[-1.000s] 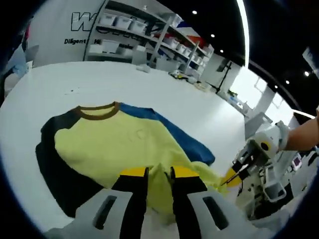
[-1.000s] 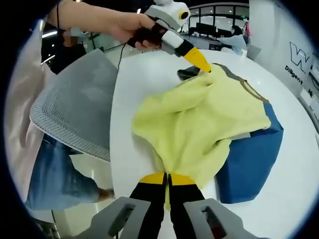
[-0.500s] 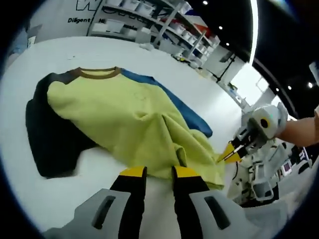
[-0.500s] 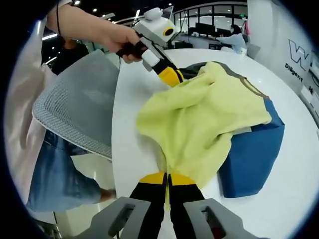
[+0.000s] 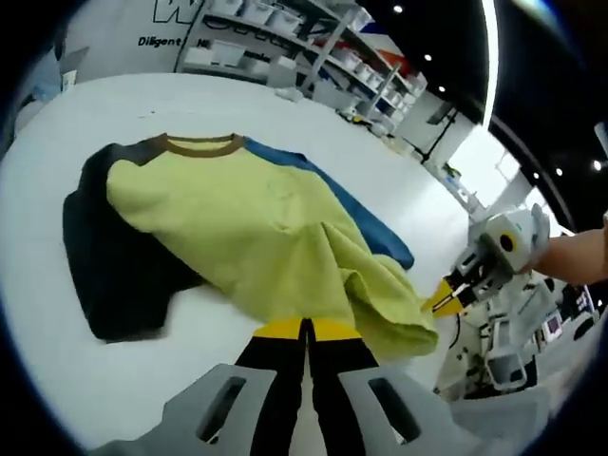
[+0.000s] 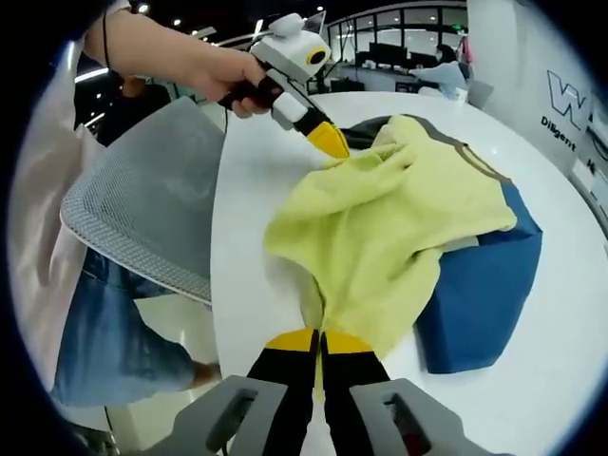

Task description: Fold the garment on the visible template until the final outline fits inside the template.

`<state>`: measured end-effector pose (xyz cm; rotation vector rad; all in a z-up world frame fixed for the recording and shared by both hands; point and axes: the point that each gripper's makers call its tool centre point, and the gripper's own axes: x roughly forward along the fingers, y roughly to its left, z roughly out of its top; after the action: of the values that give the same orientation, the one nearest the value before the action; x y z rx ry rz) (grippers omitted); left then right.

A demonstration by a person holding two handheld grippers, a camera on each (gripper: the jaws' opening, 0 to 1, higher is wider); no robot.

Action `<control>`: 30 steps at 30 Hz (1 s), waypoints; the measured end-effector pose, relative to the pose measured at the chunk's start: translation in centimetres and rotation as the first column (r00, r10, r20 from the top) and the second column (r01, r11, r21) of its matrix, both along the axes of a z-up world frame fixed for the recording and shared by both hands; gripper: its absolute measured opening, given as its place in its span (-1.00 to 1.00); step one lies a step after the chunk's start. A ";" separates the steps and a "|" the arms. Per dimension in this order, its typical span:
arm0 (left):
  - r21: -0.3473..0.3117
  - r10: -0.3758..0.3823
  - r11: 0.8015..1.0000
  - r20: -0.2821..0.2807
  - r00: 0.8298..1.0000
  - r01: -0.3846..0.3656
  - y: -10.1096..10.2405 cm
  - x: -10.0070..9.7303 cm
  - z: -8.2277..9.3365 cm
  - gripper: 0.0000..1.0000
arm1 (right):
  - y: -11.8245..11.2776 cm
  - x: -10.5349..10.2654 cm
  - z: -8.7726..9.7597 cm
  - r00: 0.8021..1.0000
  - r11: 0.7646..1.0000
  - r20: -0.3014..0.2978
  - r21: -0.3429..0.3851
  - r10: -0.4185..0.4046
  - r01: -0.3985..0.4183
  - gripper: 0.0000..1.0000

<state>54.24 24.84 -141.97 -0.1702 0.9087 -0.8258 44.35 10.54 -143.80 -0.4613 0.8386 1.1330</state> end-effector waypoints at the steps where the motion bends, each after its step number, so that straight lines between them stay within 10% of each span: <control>1: 0.005 0.002 1.000 -0.008 1.000 -0.002 0.1 0.1 -0.4 -1.00 | 0.0 0.0 -0.1 1.000 1.000 -0.004 0.002 -0.006 0.006 -1.00; 4: 0.009 0.119 0.993 -0.052 0.991 -0.119 0.1 1.0 -1.2 -0.86 | -0.2 0.0 -0.2 1.000 1.000 -0.009 0.005 -0.019 0.019 -1.00; 14: -0.088 0.011 0.996 -0.058 0.998 -0.016 -2.7 -0.2 -0.7 -1.00 | -0.3 -0.1 -0.3 0.999 1.000 -0.017 -0.001 -0.028 0.028 -1.00; 24: -0.078 0.090 0.993 -0.007 0.996 -0.090 0.1 1.1 1.2 -1.00 | -0.3 0.1 -0.4 1.000 1.000 -0.016 -0.004 -0.020 0.020 -1.00; 30: -0.135 0.135 0.978 -0.187 0.973 -0.161 -0.8 -0.7 0.2 -0.68 | -0.3 0.1 -0.3 1.000 1.000 -0.016 0.001 -0.022 0.022 -1.00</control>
<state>53.58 24.00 -141.76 -0.4432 0.9875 -0.7475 44.41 10.20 -144.14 -0.4423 0.8547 1.1181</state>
